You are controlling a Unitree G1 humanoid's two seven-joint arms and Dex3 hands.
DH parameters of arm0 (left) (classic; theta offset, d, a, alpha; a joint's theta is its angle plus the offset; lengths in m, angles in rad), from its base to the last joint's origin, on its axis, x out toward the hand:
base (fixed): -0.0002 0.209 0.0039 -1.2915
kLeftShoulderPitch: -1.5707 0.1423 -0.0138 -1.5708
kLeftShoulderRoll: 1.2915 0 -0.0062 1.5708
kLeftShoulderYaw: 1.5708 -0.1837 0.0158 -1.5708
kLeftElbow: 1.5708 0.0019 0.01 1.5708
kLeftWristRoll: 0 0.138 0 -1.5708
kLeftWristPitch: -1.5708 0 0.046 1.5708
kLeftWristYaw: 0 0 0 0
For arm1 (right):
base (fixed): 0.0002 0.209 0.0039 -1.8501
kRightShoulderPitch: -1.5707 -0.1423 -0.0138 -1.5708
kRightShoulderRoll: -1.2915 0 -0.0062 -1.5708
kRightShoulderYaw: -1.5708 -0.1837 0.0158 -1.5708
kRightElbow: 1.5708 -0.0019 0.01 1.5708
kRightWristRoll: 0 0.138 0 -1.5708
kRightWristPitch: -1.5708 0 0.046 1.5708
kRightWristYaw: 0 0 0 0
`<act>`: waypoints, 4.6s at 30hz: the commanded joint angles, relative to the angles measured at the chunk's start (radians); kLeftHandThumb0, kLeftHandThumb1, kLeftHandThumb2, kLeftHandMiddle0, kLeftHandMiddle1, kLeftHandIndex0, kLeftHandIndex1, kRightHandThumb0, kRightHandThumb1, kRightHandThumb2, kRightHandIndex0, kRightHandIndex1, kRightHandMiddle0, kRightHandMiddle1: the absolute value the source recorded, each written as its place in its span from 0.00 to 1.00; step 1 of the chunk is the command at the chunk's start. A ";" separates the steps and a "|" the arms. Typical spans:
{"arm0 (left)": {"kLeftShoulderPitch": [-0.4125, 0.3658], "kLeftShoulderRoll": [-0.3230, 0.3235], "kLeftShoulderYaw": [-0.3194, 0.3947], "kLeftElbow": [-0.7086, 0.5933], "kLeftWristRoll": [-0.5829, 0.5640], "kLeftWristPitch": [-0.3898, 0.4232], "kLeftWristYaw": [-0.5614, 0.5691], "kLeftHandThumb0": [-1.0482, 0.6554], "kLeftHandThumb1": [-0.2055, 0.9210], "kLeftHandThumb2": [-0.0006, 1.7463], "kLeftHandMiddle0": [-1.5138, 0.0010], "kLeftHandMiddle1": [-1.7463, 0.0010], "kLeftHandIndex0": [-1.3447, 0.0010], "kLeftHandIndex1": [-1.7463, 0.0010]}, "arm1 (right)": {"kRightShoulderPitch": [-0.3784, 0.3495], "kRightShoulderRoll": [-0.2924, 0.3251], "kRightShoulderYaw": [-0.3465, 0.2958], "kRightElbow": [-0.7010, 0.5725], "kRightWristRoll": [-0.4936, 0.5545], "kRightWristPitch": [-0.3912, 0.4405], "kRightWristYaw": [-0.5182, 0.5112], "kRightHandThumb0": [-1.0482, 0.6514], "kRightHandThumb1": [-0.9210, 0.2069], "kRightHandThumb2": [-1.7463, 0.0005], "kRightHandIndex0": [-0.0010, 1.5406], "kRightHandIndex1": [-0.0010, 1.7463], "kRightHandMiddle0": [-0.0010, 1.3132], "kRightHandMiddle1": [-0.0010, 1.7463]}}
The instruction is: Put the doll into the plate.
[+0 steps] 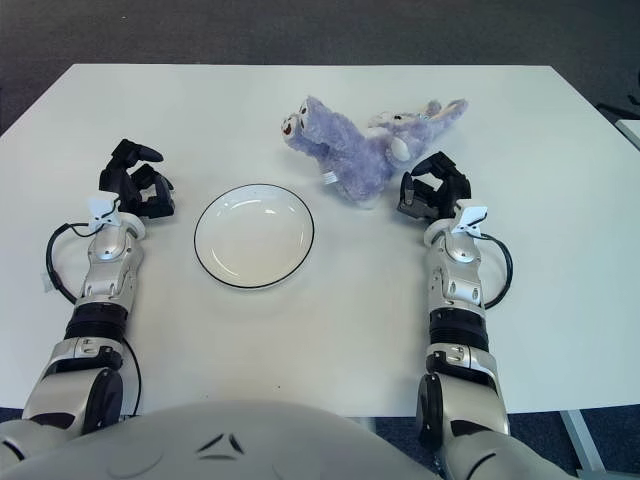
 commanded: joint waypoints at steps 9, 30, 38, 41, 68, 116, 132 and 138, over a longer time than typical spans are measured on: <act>0.069 -0.016 -0.002 0.059 -0.009 -0.028 -0.018 0.61 0.26 0.91 0.46 0.00 0.60 0.02 | 0.051 0.029 0.002 0.042 0.006 0.042 -0.013 0.33 0.55 0.24 0.74 1.00 0.47 1.00; 0.068 0.002 0.006 0.009 -0.065 0.063 -0.090 0.61 0.27 0.90 0.46 0.00 0.60 0.02 | 0.068 0.018 -0.025 -0.069 0.006 0.122 -0.060 0.34 0.50 0.28 0.68 1.00 0.44 1.00; 0.077 0.007 0.002 -0.051 -0.097 0.114 -0.128 0.61 0.30 0.88 0.49 0.00 0.63 0.01 | 0.090 0.008 -0.018 -0.151 -0.007 0.147 -0.059 0.35 0.48 0.30 0.67 1.00 0.43 1.00; 0.073 0.008 0.004 -0.067 -0.109 0.133 -0.140 0.61 0.33 0.86 0.51 0.00 0.65 0.00 | 0.091 0.005 -0.016 -0.166 -0.010 0.147 -0.057 0.35 0.47 0.30 0.67 1.00 0.42 1.00; -0.070 0.015 -0.077 -0.307 -0.149 0.419 -0.215 0.61 0.39 0.80 0.51 0.06 0.69 0.00 | 0.050 -0.041 -0.011 -0.216 -0.092 0.134 -0.090 0.35 0.45 0.32 0.67 1.00 0.41 1.00; -0.298 -0.037 -0.240 -0.253 -0.061 0.467 -0.284 0.44 0.99 0.31 0.87 0.30 0.85 0.00 | 0.014 -0.069 -0.003 -0.146 -0.113 0.145 -0.092 0.35 0.46 0.31 0.66 1.00 0.42 1.00; -0.362 -0.077 -0.305 -0.192 0.081 0.468 -0.216 0.20 0.88 0.32 0.96 0.46 1.00 0.44 | 0.019 -0.065 -0.001 -0.138 -0.117 0.137 -0.091 0.35 0.46 0.31 0.67 1.00 0.42 1.00; -0.390 -0.068 -0.340 -0.150 0.135 0.449 -0.222 0.13 0.95 0.23 0.99 0.56 1.00 0.57 | 0.021 -0.063 0.001 -0.135 -0.118 0.135 -0.093 0.35 0.46 0.31 0.67 1.00 0.42 1.00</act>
